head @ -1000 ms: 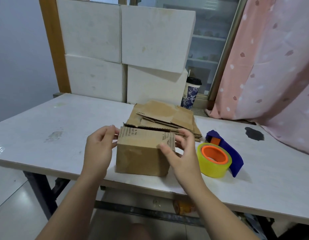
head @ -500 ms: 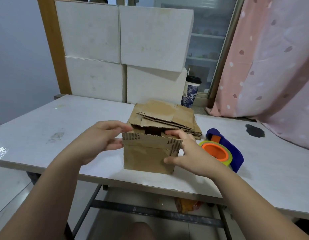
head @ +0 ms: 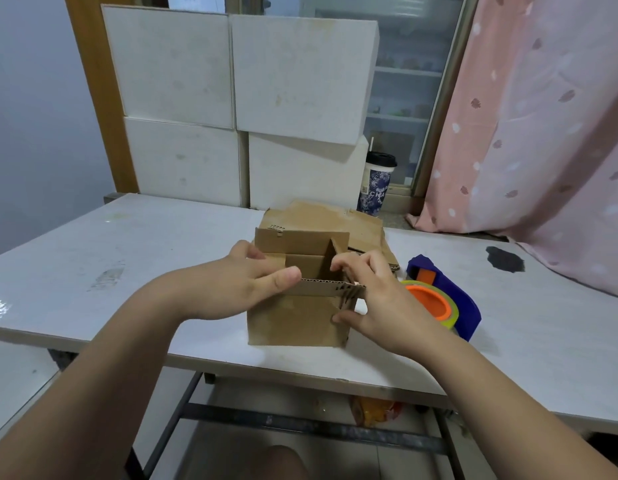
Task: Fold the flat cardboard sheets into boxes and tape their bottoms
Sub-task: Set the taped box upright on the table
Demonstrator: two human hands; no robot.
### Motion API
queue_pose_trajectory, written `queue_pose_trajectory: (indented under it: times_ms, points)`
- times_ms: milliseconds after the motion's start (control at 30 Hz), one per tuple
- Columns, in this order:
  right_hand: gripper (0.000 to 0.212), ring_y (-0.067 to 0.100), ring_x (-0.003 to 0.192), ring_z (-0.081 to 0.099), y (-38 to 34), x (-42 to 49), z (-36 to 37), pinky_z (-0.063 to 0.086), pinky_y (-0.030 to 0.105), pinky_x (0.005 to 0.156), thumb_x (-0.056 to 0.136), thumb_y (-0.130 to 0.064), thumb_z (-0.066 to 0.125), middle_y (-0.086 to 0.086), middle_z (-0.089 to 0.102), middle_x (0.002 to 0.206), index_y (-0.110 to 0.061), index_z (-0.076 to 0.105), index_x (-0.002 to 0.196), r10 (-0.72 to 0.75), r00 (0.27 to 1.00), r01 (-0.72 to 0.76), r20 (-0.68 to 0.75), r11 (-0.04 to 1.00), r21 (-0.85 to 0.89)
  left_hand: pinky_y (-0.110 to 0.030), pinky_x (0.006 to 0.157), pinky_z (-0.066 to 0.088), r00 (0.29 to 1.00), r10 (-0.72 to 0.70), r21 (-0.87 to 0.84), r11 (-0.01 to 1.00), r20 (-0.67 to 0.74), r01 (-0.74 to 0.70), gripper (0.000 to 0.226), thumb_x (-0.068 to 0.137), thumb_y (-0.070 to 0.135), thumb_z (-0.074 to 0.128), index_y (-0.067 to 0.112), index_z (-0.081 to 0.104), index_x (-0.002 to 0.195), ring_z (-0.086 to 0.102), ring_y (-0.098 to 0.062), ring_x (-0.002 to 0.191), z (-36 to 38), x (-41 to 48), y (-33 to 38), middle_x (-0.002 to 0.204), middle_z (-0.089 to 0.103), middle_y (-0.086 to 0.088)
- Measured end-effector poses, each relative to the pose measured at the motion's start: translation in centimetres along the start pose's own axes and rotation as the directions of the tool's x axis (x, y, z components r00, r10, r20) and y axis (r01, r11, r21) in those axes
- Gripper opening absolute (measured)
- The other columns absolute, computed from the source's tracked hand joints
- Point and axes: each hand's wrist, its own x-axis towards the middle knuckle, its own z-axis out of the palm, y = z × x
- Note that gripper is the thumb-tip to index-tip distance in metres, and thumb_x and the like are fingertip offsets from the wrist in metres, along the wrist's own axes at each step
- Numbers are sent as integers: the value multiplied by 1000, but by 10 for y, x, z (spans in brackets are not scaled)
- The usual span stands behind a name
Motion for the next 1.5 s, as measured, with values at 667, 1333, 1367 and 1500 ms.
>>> queue_pose_trajectory:
  times_ms: [667,1333,1367,1500]
  points:
    - [79,12,108,59,-16,16,73,49,36,97,82,-28,73,-3,57,126,-40,27,145,385,923,-343,15,803,488,-26,85,43,829,-252,-557,826,-499,-84,60,77,36,75,59,39,119,53,1,103,61,-2,-74,119,51,28]
    - [46,17,107,50,-82,153,173,40,26,87,91,-37,59,1,53,116,-18,50,133,304,942,-246,-141,914,323,-38,98,46,517,-541,-656,753,-663,-53,34,95,13,48,20,51,128,58,-16,111,-18,55,-189,123,60,1]
    - [47,16,105,50,-81,153,173,39,25,86,91,-35,58,0,55,113,-18,50,133,291,946,-233,-144,916,326,-39,99,45,482,-550,-642,766,-682,-33,34,95,13,47,20,49,129,56,-17,112,-16,56,-189,124,59,1]
    - [46,13,98,53,-79,150,172,40,21,85,91,-25,56,-4,61,101,-20,50,137,245,964,-190,-105,906,378,-40,100,42,363,-561,-604,797,-744,-7,37,95,11,39,16,45,132,50,-20,115,-15,55,-185,127,52,-4]
